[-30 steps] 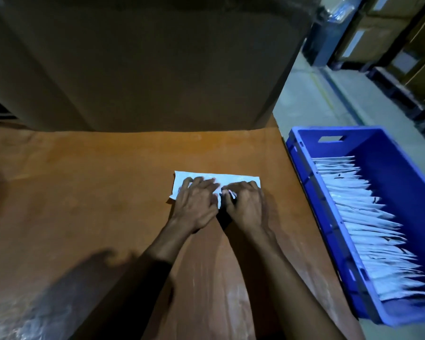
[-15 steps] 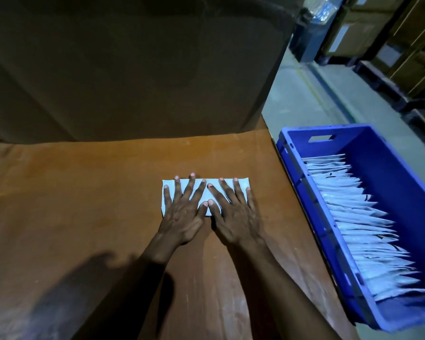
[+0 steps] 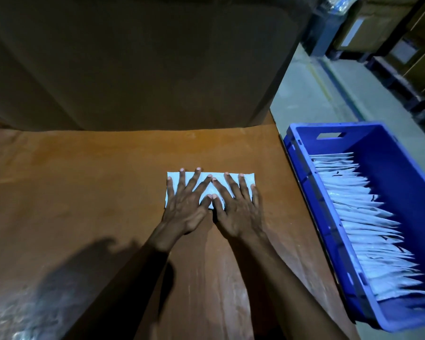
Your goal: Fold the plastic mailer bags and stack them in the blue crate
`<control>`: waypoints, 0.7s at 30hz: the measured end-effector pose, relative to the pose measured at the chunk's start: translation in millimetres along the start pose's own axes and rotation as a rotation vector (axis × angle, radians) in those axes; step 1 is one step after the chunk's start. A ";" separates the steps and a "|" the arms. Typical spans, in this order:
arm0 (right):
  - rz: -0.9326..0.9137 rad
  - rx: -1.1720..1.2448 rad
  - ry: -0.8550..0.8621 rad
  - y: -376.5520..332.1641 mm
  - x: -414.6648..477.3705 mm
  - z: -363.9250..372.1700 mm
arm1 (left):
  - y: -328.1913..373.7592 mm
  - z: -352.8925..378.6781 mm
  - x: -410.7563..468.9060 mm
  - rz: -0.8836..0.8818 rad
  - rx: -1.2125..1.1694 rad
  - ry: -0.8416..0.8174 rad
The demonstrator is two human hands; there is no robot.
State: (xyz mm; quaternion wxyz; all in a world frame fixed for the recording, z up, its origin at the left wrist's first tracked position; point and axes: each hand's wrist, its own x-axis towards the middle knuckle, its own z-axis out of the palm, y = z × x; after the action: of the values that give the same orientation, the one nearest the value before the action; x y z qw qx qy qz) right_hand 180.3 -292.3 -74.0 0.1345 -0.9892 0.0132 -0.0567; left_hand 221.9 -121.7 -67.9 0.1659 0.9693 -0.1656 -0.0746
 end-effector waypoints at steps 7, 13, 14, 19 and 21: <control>0.000 0.042 -0.089 -3.1 1.7 -7.7 | -40.4 -10.5 -11.2 -0.095 0.118 0.139; -0.183 0.123 -0.067 -50.1 37.1 -11.3 | -50.4 -5.6 -21.0 -0.192 0.170 0.223; -0.204 0.139 -0.124 -57.7 40.5 -8.8 | -50.7 -3.8 -20.3 -0.197 0.180 0.220; -0.145 0.032 -0.121 -66.1 36.2 15.1 | -54.1 1.5 -19.5 -0.175 0.200 0.262; -0.133 0.020 -0.122 -66.2 37.6 17.8 | -55.7 2.2 -18.9 -0.168 0.208 0.271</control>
State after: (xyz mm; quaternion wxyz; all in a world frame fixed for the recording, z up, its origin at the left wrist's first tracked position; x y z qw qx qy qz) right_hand 220.4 -225.3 -69.3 0.1409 -0.9881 -0.0614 -0.0054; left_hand 220.3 -66.2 -87.6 0.0789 0.9928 -0.0669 0.0603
